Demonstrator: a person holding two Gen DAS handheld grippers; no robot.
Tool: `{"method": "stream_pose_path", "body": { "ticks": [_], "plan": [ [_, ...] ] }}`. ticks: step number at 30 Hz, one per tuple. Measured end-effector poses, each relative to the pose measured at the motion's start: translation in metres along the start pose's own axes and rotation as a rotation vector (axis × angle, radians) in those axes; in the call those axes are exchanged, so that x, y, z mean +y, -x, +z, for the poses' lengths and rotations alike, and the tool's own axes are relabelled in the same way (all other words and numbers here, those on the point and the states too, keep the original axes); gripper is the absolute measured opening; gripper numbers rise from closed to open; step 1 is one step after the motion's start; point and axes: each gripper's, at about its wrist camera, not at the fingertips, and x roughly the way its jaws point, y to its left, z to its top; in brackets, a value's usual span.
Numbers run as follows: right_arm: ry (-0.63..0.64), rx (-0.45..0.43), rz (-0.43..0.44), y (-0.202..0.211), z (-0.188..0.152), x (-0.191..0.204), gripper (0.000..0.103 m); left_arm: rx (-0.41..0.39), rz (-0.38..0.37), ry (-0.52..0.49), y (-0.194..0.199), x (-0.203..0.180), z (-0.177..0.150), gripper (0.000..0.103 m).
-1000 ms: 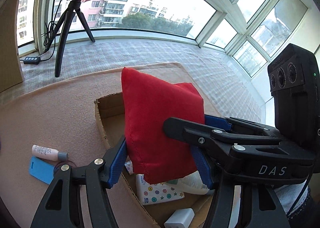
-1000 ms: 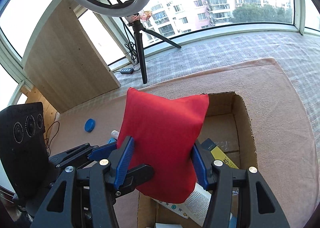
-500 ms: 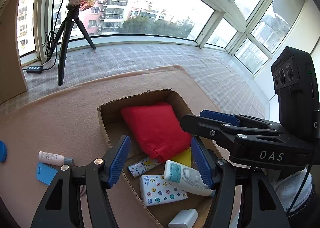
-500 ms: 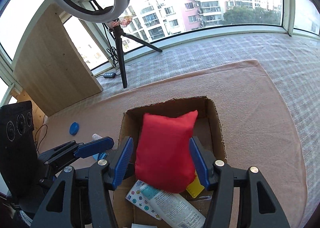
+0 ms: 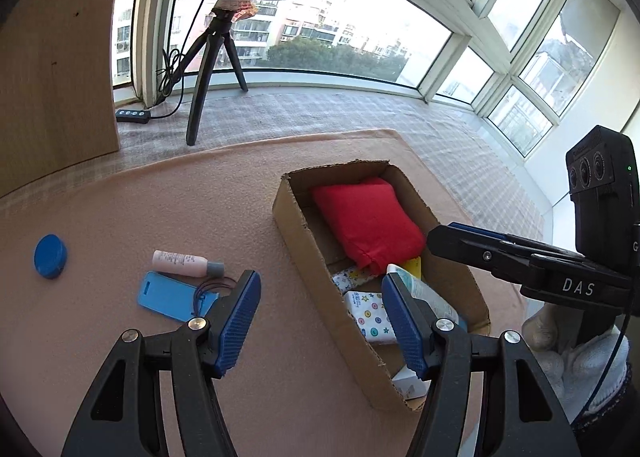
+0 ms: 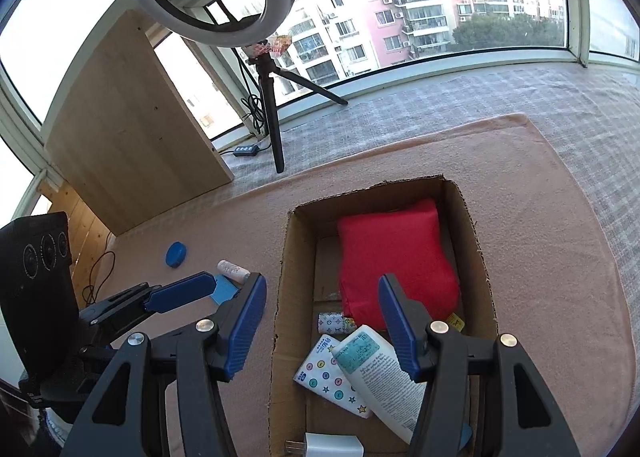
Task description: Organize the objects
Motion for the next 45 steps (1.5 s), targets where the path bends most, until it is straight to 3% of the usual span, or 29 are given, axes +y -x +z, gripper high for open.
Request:
{"method": "stream_pose_path", "body": {
  "ticks": [11, 15, 21, 28, 38, 45],
  "plan": [
    [-0.017, 0.007, 0.056, 0.012, -0.046, 0.031, 0.054, 0.038, 0.156, 0.132, 0.031, 0.102, -0.027, 0.066],
    [-0.014, 0.015, 0.066, 0.013, -0.061, 0.044, 0.054, 0.065, 0.16, 0.178, 0.019, 0.12, -0.023, 0.065],
    [-0.024, 0.038, 0.084, 0.01, -0.076, 0.054, 0.054, 0.072, 0.128, 0.199, -0.01, 0.115, -0.002, 0.065],
    [-0.042, 0.052, 0.057, 0.015, -0.09, 0.045, 0.054, 0.099, 0.153, 0.175, -0.05, 0.104, 0.03, 0.065],
    [-0.096, 0.074, -0.001, 0.026, -0.113, 0.014, 0.054, 0.212, 0.206, 0.132, -0.106, 0.104, 0.049, 0.05],
    [-0.149, 0.058, -0.04, 0.039, -0.116, -0.014, 0.054, 0.284, 0.204, 0.089, -0.121, 0.102, 0.045, 0.045]
  ]
}}
